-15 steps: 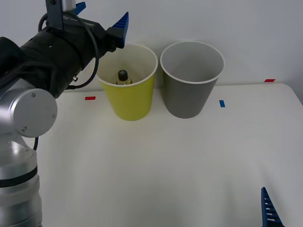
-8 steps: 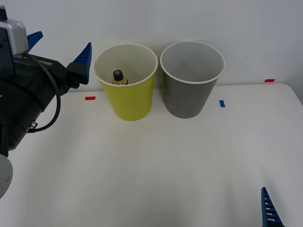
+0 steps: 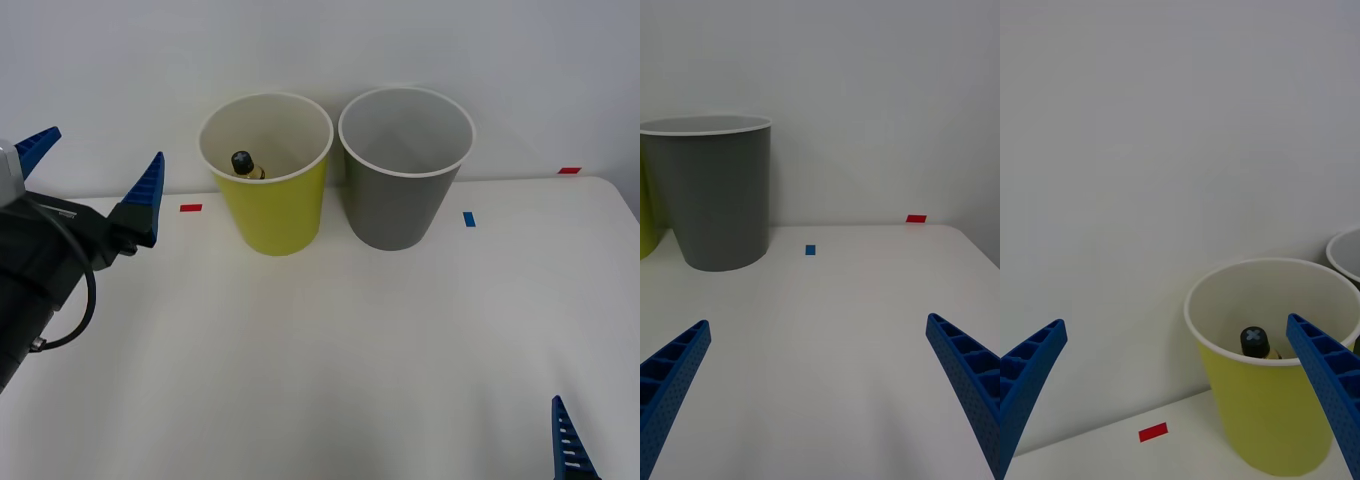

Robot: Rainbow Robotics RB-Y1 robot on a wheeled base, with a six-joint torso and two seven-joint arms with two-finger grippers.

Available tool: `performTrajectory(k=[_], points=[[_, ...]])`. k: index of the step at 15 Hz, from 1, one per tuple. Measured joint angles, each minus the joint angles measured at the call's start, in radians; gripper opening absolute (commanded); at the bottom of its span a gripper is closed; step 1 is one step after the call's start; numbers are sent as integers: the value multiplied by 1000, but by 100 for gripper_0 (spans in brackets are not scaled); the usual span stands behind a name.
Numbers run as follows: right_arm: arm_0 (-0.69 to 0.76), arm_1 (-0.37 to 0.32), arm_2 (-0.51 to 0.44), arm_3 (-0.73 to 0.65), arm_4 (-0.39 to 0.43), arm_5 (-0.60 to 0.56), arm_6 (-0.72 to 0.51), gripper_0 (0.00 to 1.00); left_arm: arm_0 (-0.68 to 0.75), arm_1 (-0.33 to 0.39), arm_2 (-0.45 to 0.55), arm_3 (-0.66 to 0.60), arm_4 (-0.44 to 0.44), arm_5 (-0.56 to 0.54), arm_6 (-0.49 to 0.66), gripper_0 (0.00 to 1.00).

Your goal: Put cans in the gray bin and PET bottles in the light green bin.

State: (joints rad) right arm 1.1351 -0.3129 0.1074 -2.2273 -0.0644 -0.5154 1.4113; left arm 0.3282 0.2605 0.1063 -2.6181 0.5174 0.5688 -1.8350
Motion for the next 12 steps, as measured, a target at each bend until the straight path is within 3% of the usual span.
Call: performTrajectory(k=[4,8,12], points=[[0,0,0,0,0,0,0,100,180,33,-45,14,-16,-228,15,100],[0,0,0,0,0,0,0,100,324,98,-131,153,-23,-585,18,100],[0,0,0,0,0,0,0,100,485,148,-185,216,-26,-714,20,100]])
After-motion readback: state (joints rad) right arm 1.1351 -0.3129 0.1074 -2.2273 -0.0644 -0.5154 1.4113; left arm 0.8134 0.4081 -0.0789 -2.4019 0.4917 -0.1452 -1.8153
